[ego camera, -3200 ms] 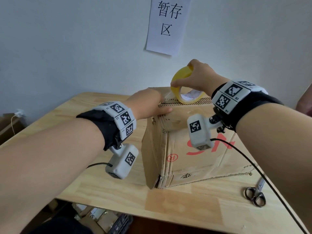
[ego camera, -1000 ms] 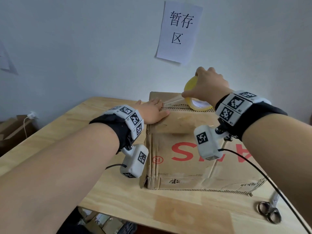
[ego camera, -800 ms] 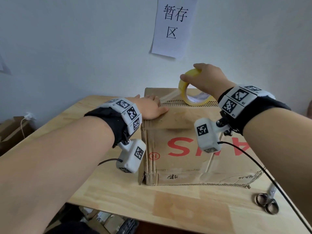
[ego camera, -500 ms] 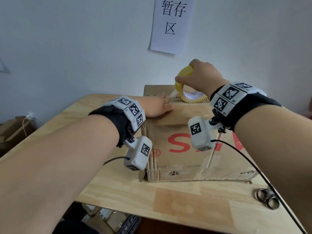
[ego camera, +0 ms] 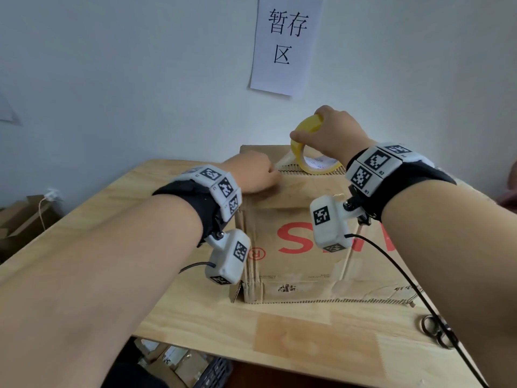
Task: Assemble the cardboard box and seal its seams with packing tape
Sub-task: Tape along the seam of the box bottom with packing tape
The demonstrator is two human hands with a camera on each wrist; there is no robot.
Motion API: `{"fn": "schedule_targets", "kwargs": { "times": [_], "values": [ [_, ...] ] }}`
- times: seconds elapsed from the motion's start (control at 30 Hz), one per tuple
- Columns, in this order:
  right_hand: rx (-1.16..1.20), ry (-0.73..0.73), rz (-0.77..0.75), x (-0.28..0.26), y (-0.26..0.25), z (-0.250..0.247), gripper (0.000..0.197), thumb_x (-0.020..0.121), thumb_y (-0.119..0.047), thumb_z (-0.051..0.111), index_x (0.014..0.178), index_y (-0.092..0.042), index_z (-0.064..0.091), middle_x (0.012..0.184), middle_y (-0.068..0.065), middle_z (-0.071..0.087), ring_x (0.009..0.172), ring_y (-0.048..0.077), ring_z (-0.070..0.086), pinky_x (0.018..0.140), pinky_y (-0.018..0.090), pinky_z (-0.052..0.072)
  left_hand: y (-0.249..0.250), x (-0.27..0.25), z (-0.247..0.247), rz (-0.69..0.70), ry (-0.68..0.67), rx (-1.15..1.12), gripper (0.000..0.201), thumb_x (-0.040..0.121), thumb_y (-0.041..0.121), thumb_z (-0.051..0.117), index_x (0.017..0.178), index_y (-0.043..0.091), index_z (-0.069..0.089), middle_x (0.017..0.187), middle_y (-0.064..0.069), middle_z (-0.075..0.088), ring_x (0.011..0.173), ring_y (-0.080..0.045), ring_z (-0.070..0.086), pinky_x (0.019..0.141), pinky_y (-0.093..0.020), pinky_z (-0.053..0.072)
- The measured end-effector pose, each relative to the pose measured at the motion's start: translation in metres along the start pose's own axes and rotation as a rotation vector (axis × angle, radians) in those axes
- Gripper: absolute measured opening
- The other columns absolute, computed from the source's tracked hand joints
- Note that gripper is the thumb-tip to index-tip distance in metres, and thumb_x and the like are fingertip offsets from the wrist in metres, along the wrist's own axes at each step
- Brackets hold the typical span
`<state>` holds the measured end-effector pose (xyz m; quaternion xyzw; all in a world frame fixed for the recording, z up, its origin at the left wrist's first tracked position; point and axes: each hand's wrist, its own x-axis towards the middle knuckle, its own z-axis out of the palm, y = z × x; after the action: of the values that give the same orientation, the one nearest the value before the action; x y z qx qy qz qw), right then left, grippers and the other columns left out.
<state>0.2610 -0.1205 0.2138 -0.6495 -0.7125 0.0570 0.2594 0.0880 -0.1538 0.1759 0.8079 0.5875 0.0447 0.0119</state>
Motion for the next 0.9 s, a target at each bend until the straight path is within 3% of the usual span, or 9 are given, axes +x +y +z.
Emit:
{"fn": "schedule_targets", "kwargs": {
  "times": [0.17, 0.3, 0.37, 0.43, 0.47, 0.5, 0.57, 0.67, 0.9],
  "values": [
    [-0.008, 0.006, 0.001, 0.000, 0.001, -0.001, 0.069, 0.076, -0.061, 0.059, 0.129, -0.018, 0.045, 0.118, 0.007, 0.053, 0.097, 0.026, 0.054, 0.077, 0.037, 0.047, -0.010, 0.002, 0.004, 0.001, 0.038, -0.078, 0.043, 0.098, 0.032, 0.033, 0.070, 0.006, 0.053, 0.067, -0.010, 0.049, 0.064, -0.023, 0.044, 0.061, -0.033, 0.036],
    [0.005, 0.010, 0.002, -0.001, 0.004, -0.002, 0.069, 0.077, -0.063, 0.057, 0.128, -0.018, 0.045, 0.114, 0.006, 0.054, 0.093, 0.024, 0.053, 0.073, 0.035, 0.045, -0.026, -0.009, -0.003, -0.041, 0.114, -0.082, 0.043, 0.095, 0.028, 0.039, 0.057, 0.009, 0.036, 0.053, -0.004, 0.031, 0.051, -0.019, 0.029, 0.050, -0.030, 0.024],
    [0.015, 0.011, -0.011, -0.002, 0.005, -0.002, 0.074, 0.078, -0.068, 0.055, 0.132, -0.019, 0.044, 0.116, 0.006, 0.054, 0.095, 0.024, 0.054, 0.074, 0.035, 0.044, -0.017, -0.009, -0.005, -0.060, 0.128, -0.002, 0.046, 0.096, 0.032, 0.038, 0.056, 0.011, 0.037, 0.055, -0.003, 0.037, 0.050, -0.018, 0.033, 0.051, -0.029, 0.026],
    [0.031, 0.004, -0.038, -0.004, 0.007, -0.003, 0.082, 0.077, -0.074, 0.051, 0.138, -0.020, 0.039, 0.123, 0.007, 0.054, 0.104, 0.025, 0.054, 0.081, 0.037, 0.047, 0.000, -0.005, -0.003, -0.084, 0.087, 0.087, 0.045, 0.095, 0.048, 0.034, 0.072, 0.016, 0.054, 0.075, -0.005, 0.058, 0.065, -0.019, 0.052, 0.058, -0.029, 0.036],
    [0.040, -0.002, -0.052, -0.005, 0.008, -0.005, 0.087, 0.077, -0.076, 0.049, 0.143, -0.022, 0.035, 0.128, 0.008, 0.053, 0.111, 0.026, 0.053, 0.087, 0.039, 0.047, 0.006, -0.002, 0.002, -0.097, 0.045, 0.094, 0.051, 0.092, 0.059, 0.031, 0.093, 0.016, 0.059, 0.097, -0.007, 0.063, 0.084, -0.022, 0.059, 0.068, -0.032, 0.042],
    [0.053, -0.003, -0.064, -0.006, 0.009, -0.007, 0.089, 0.078, -0.077, 0.047, 0.146, -0.023, 0.030, 0.130, 0.008, 0.052, 0.116, 0.026, 0.052, 0.091, 0.040, 0.046, 0.011, 0.000, 0.008, -0.123, -0.007, 0.080, 0.069, 0.088, 0.070, 0.026, 0.120, 0.016, 0.054, 0.122, -0.009, 0.058, 0.109, -0.026, 0.055, 0.085, -0.037, 0.043],
    [0.135, 0.030, -0.061, -0.009, 0.013, -0.009, 0.086, 0.080, -0.074, 0.049, 0.146, -0.021, 0.029, 0.122, 0.006, 0.057, 0.112, 0.025, 0.055, 0.087, 0.038, 0.047, 0.014, 0.002, 0.018, -0.170, -0.082, 0.021, 0.095, 0.078, 0.082, 0.016, 0.148, 0.018, 0.024, 0.154, -0.008, 0.026, 0.141, -0.026, 0.024, 0.112, -0.049, 0.022],
    [0.394, 0.037, 0.025, -0.014, 0.027, -0.007, 0.079, 0.081, -0.070, 0.053, 0.138, -0.019, 0.036, 0.114, 0.003, 0.057, 0.105, 0.022, 0.057, 0.080, 0.033, 0.045, 0.008, 0.006, 0.020, -0.184, -0.116, -0.034, 0.099, 0.077, 0.084, 0.017, 0.152, 0.020, 0.009, 0.160, -0.005, 0.005, 0.147, -0.023, 0.005, 0.117, -0.048, 0.010],
    [0.809, -0.074, 0.116, -0.020, 0.029, 0.005, 0.076, 0.084, -0.061, 0.057, 0.142, -0.021, 0.031, 0.125, 0.000, 0.045, 0.112, 0.016, 0.044, 0.087, 0.031, 0.034, 0.003, 0.001, 0.013, -0.167, -0.137, -0.028, 0.093, 0.083, 0.078, 0.023, 0.152, 0.016, 0.011, 0.159, -0.008, 0.005, 0.146, -0.025, 0.006, 0.118, -0.041, 0.010]
  ]
}}
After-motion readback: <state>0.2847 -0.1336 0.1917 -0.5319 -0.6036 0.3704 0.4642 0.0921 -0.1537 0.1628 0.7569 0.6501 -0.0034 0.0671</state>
